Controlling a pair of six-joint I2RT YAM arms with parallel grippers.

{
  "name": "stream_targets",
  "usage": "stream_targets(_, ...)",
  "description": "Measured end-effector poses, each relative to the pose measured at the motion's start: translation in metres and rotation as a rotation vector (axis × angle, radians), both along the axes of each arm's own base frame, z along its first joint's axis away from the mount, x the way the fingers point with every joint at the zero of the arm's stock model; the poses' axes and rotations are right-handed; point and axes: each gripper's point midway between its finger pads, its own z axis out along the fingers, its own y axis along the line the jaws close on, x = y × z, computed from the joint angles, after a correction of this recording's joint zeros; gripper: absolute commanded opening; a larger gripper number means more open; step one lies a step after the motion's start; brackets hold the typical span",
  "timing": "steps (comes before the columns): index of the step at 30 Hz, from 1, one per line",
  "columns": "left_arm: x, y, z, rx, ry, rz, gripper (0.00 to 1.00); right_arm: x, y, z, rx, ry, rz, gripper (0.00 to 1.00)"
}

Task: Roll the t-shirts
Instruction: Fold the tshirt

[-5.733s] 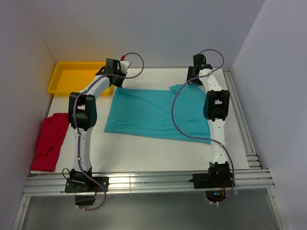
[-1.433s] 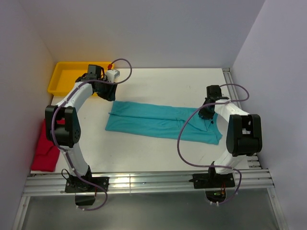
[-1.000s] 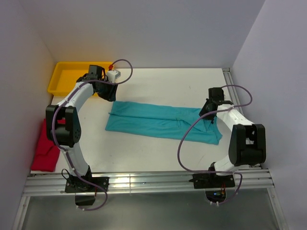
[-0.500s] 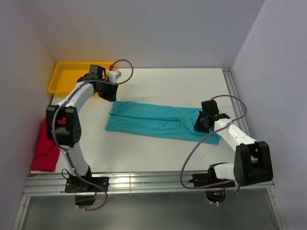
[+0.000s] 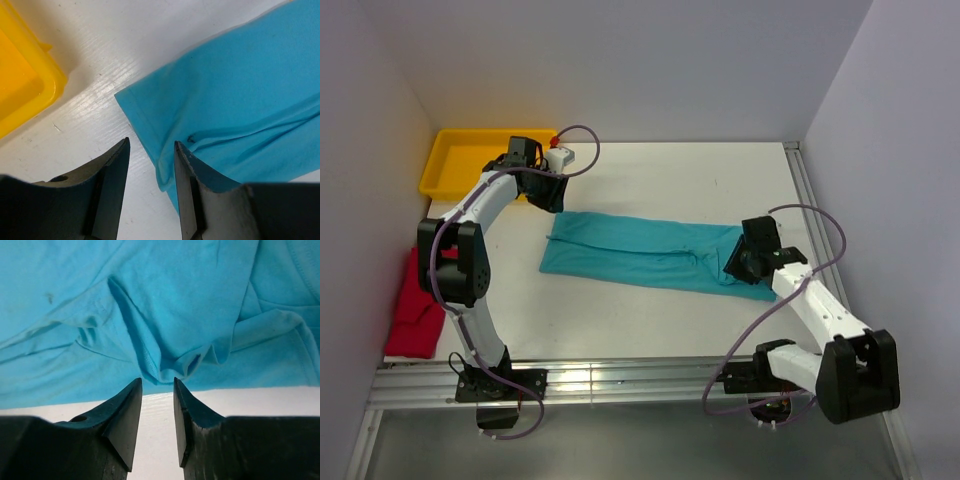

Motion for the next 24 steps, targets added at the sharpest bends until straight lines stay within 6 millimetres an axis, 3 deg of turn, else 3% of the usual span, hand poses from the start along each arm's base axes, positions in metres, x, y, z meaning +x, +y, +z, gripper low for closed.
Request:
stream_targets(7, 0.000, 0.000, -0.001, 0.003, 0.002, -0.002, 0.46, 0.011, -0.014, 0.019, -0.063, -0.037, -0.066, 0.41)
stream_targets(12, 0.000, 0.000, -0.001, 0.003, 0.003, -0.003, 0.46, 0.028, -0.022, -0.009, -0.110, 0.063, -0.093, 0.40)
stream_targets(16, 0.000, 0.000, -0.001, 0.003, 0.003, -0.003, 0.46, 0.022, -0.024, -0.026, -0.121, 0.123, -0.096, 0.40)
stream_targets(24, -0.001, 0.000, -0.001, 0.003, 0.003, -0.006, 0.46, -0.006, -0.020, -0.023, -0.064, 0.089, -0.105, 0.40)
